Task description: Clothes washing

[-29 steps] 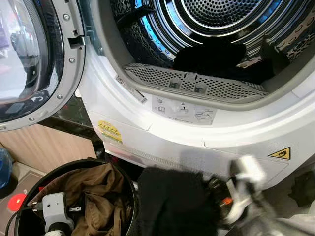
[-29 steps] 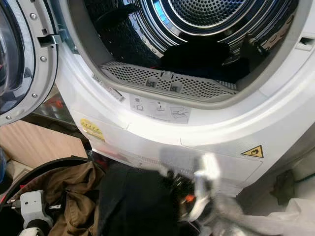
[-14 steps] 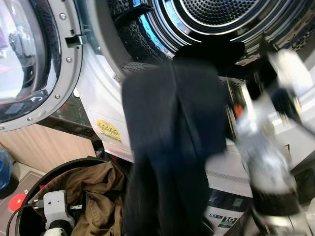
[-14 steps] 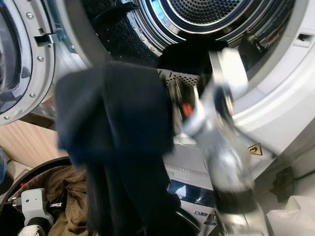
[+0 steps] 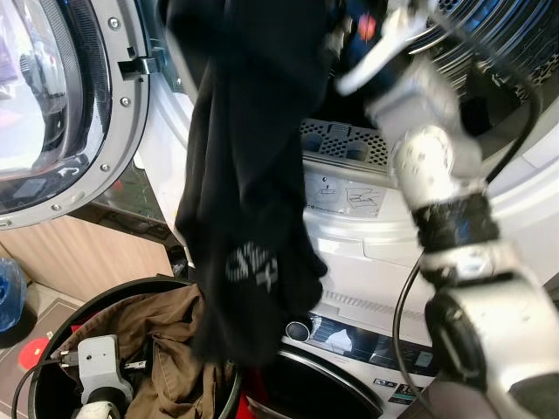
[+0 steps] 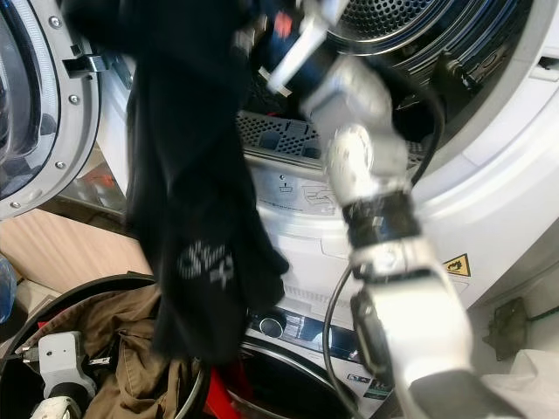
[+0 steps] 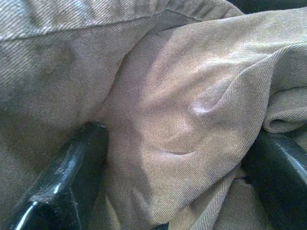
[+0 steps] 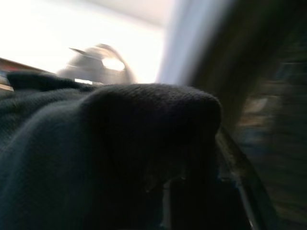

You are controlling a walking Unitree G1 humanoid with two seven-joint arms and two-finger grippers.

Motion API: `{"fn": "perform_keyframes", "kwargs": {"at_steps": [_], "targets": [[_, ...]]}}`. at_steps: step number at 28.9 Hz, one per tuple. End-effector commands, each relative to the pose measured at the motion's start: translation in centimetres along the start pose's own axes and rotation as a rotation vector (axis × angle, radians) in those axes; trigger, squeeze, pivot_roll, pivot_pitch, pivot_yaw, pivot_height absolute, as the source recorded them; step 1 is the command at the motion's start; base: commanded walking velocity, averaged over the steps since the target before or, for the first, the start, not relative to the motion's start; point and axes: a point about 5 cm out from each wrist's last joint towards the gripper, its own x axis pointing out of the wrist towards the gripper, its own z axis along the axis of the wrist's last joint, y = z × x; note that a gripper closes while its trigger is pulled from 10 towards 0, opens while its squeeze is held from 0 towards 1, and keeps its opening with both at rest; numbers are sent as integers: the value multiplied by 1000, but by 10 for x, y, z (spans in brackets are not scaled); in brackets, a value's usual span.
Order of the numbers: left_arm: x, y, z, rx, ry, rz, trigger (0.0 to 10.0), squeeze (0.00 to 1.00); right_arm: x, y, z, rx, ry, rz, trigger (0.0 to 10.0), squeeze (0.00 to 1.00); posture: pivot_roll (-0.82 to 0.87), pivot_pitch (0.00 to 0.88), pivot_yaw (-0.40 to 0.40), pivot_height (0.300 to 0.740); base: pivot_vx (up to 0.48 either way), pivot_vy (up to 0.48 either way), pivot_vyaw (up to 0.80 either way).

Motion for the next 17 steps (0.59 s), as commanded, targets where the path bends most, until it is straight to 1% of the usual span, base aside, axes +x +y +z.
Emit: {"fn": "perform_keyframes", "kwargs": {"at_steps": [1,2,3,4,5,6,7,9,10,11,12,14,16,17], "targets": [[-2,-4,-7,23,38,-26,10000,0,3,-10,10,-47,-8,-96,0,0,-24,11,18,740,0,0,0],[-2,-4,-7,21,37,-25,10000,0,3,-22,16,-75,16,-217,0,0,-20,14,18,740,0,0,0],[-2,-4,-7,21,37,-25,10000,0,3,-22,16,-75,16,-217,0,0,-20,14,18,740,0,0,0],[-2,-4,-7,19,36,-24,10000,0,2,-30,20,-91,33,-302,0,0,-20,14,18,740,0,0,0],[-3,-4,-7,19,36,-24,10000,0,-1,-39,23,-120,64,-398,0,0,-20,14,18,740,0,0,0],[-3,-4,-8,20,37,-23,10000,0,-7,-52,30,-150,89,-551,0,0,-14,16,16,740,0,0,0],[-4,-4,-8,21,37,-22,10000,0,-10,-57,33,-152,90,-608,0,0,-14,16,15,740,0,0,0],[-5,-3,-9,25,40,-21,10000,0,-15,-63,38,-204,115,-685,0,0,-13,15,15,740,0,0,0],[-5,-2,-9,26,40,-21,10000,0,-20,-69,46,-251,113,-755,0,0,-12,15,14,740,0,0,0],[-6,-2,-9,27,41,-20,10000,0,-25,-74,49,-305,140,-833,0,0,-16,17,15,740,0,0,0],[-6,-2,-9,27,41,-20,10000,0,-25,-74,49,-305,140,-833,0,0,-16,17,15,740,0,0,0],[-5,-2,-9,29,41,-21,10000,0,-29,-78,47,-326,172,-888,0,0,-16,15,14,740,0,0,0],[-5,-4,-9,27,40,-25,10000,0,-39,-81,30,-407,299,-966,0,0,-13,18,13,740,0,0,0],[-5,-5,-9,27,40,-28,10000,0,-44,-82,18,-395,337,-993,0,0,-14,18,13,740,0,0,0]]}}
